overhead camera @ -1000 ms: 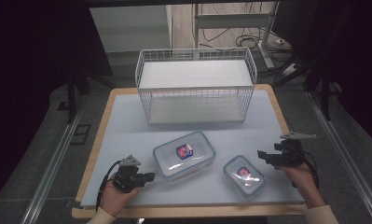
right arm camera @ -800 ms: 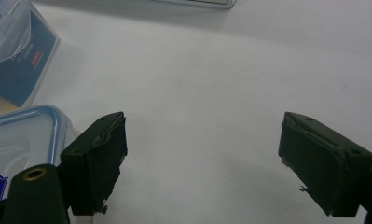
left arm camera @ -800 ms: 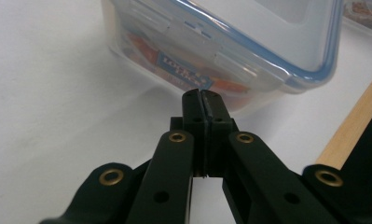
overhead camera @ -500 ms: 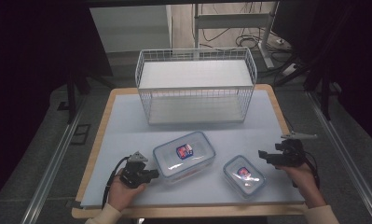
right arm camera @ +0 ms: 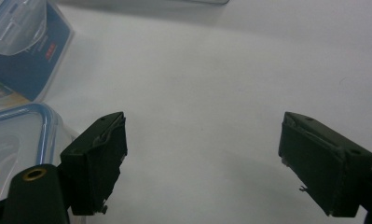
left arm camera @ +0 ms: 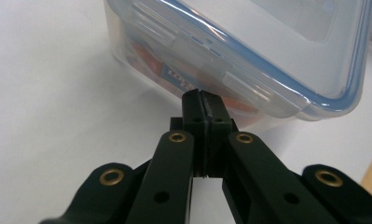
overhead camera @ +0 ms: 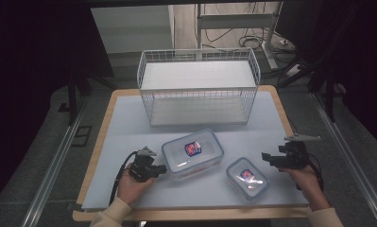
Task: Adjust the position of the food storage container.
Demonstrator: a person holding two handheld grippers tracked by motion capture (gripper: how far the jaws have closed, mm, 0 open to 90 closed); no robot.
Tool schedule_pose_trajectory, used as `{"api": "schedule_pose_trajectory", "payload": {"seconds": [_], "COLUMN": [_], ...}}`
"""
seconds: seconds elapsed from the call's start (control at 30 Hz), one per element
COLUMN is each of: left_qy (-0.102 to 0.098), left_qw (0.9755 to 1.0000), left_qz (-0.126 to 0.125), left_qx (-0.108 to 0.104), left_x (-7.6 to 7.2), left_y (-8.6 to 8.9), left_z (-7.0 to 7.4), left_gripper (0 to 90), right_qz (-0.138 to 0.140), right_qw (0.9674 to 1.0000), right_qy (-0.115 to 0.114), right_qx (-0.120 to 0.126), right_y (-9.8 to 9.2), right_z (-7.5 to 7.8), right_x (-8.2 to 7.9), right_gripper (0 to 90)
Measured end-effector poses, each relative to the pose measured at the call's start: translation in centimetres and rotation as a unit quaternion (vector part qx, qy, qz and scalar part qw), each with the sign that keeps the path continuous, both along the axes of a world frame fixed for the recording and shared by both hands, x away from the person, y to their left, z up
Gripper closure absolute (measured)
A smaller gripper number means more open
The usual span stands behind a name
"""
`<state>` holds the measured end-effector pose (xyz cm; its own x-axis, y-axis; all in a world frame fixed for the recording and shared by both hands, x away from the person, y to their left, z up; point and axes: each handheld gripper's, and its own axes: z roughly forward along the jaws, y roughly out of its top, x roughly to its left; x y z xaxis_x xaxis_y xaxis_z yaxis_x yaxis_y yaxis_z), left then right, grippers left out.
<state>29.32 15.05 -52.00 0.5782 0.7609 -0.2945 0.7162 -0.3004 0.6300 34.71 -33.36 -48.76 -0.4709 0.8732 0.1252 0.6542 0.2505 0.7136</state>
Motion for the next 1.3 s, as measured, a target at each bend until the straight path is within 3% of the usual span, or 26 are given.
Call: {"api": "schedule_pose_trajectory", "payload": {"seconds": [0.27, 0.43, 0.67, 0.7, 0.9, 1.07, 1.3], "left_qy": [-0.002, -0.001, -0.007, -0.017, -0.023, -0.023, -0.019], "left_qw": [1.0, 1.0, 0.9997, 0.9993, 0.9976, 0.9959, 0.9962], "left_qz": [-0.004, -0.006, -0.019, -0.027, -0.06, -0.087, -0.085], "left_qx": [0.002, -0.004, -0.013, -0.02, -0.025, -0.007, 0.001], "left_x": [1.6, 1.7, -0.4, -1.6, -3.7, -4.1, -3.3], "left_y": [-1.2, -1.3, -0.7, -0.6, -2.4, -4.4, -5.1], "left_z": [0.0, 0.0, 0.5, 1.0, 1.4, 1.0, 0.4], "left_gripper": [90.0, 90.0, 90.0, 90.0, 90.0, 90.0, 90.0], "right_qz": [0.001, 0.001, -0.001, -0.003, -0.007, -0.005, -0.006], "right_qw": [1.0, 1.0, 1.0, 1.0, 1.0, 1.0, 1.0], "right_qy": [0.005, 0.005, 0.003, 0.003, 0.002, 0.002, 0.004], "right_qx": [-0.002, -0.002, -0.001, -0.001, -0.001, -0.002, -0.002], "right_y": [0.1, 0.0, -0.2, -0.3, -0.5, -0.3, -0.3], "right_z": [-0.2, -0.2, -0.1, 0.0, 0.0, 0.0, 0.0], "right_x": [0.0, 0.0, 0.0, -0.1, 0.0, 0.0, 0.0], "right_gripper": [14.8, 14.8, 14.8, 14.8, 14.8, 14.8, 14.8]}}
